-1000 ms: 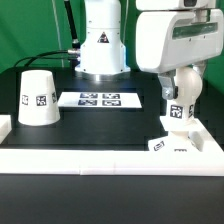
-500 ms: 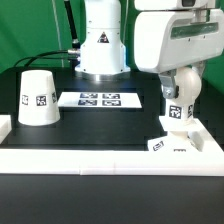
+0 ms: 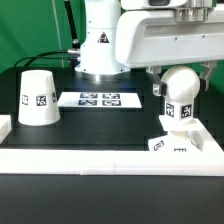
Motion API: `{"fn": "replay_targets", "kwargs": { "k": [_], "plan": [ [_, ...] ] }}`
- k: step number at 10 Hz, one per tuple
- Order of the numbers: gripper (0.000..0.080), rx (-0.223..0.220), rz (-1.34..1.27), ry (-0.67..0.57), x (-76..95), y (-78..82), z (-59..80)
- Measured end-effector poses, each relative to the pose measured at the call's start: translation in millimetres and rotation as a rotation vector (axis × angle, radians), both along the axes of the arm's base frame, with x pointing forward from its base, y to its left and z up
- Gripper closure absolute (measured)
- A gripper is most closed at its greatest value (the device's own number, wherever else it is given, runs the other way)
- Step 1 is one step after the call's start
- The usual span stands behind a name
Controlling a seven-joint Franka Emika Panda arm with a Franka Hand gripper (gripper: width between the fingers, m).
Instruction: Assemble lamp
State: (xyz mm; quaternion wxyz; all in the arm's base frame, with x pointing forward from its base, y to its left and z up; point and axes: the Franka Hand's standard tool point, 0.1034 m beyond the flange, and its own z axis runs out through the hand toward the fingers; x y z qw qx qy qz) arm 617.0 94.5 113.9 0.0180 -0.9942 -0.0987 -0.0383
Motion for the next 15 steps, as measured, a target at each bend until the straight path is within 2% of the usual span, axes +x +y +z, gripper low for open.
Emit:
{"fn": "replay_targets", "kwargs": {
  "k": [4, 9, 15],
  "plan": [
    [0.0220, 0.022, -0.455, 0.025, -3.1, -1.8, -0.9],
    [0.0220, 0.044, -1.010, 0.058, -9.5, 7.0, -3.3],
    [0.0220, 0.122, -1.440, 0.134, -10.2, 7.3, -3.4]
  ]
}}
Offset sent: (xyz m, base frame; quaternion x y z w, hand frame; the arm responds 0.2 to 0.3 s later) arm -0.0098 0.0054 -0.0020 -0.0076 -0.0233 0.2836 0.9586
